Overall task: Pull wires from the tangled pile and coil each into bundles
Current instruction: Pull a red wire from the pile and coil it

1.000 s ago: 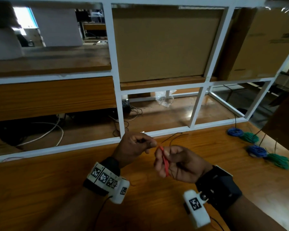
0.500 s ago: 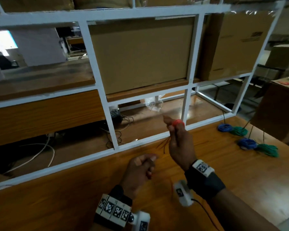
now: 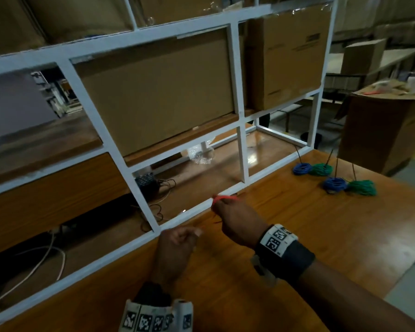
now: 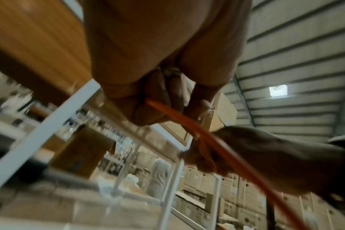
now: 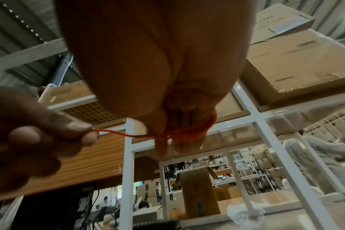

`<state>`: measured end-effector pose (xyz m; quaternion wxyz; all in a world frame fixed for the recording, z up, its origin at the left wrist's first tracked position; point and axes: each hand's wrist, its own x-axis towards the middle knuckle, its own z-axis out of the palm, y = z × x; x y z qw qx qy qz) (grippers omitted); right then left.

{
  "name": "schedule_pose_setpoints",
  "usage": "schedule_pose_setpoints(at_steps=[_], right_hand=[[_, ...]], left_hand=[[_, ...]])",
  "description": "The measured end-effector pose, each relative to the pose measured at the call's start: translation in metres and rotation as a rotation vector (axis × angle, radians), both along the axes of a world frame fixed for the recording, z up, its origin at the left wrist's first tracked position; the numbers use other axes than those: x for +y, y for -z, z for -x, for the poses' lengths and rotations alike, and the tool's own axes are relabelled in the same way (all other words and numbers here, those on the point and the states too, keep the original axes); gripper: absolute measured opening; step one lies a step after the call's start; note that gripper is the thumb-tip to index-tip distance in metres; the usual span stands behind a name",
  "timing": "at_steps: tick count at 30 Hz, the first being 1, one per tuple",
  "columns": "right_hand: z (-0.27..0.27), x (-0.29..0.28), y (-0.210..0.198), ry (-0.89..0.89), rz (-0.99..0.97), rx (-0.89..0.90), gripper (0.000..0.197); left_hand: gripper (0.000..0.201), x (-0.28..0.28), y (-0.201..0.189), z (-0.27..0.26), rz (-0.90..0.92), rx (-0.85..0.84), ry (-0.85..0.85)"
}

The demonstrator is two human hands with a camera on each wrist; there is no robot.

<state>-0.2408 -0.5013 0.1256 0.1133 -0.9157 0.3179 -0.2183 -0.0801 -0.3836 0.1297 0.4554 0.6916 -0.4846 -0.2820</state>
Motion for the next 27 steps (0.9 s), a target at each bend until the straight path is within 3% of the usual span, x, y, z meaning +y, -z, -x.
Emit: schedule_pose_setpoints(at_steps=[3,5,9,14,19,22,25,27], right_hand=[[0.010,0.006,0.005,-0.133,-0.205,0.241,0.015],[0.013,0.011,0.007,-0.237,-0.385,0.194,0.016],[0.019,0.020,0.000,-0.414,-0.925,-0.023,0.036],[0.024,0.037,-0.007,-0.784,-1.284,-0.243,0.030],[0.016,0.051,-0.007,-0.778,-1.435,-0.494,0.024],[0.011,0.051,-0.005,-0.803,-1.633,-0.772,0.016],[0.005,0.047,-0.011,-0.812,-1.769,-1.062,0.019],[0.001,0.043,-0.022,-0.685,-1.712,-1.277,0.021]], left_hand=[[0.010,-0.001,-0.019,-0.019,0.034,-0.355,0.117],[0.009,-0.003,-0.028,-0.029,0.053,-0.485,0.150],[0.006,-0.005,-0.040,-0.043,0.138,-0.372,0.198],[0.011,-0.008,-0.048,-0.035,0.312,-0.110,0.278],[0.010,-0.024,-0.033,-0.030,0.285,0.070,0.244],[0.008,-0.033,-0.015,-0.026,0.287,0.051,0.207],[0.041,-0.034,0.007,-0.012,0.195,0.021,0.220],[0.039,-0.028,0.023,0.006,0.087,-0.009,0.220]])
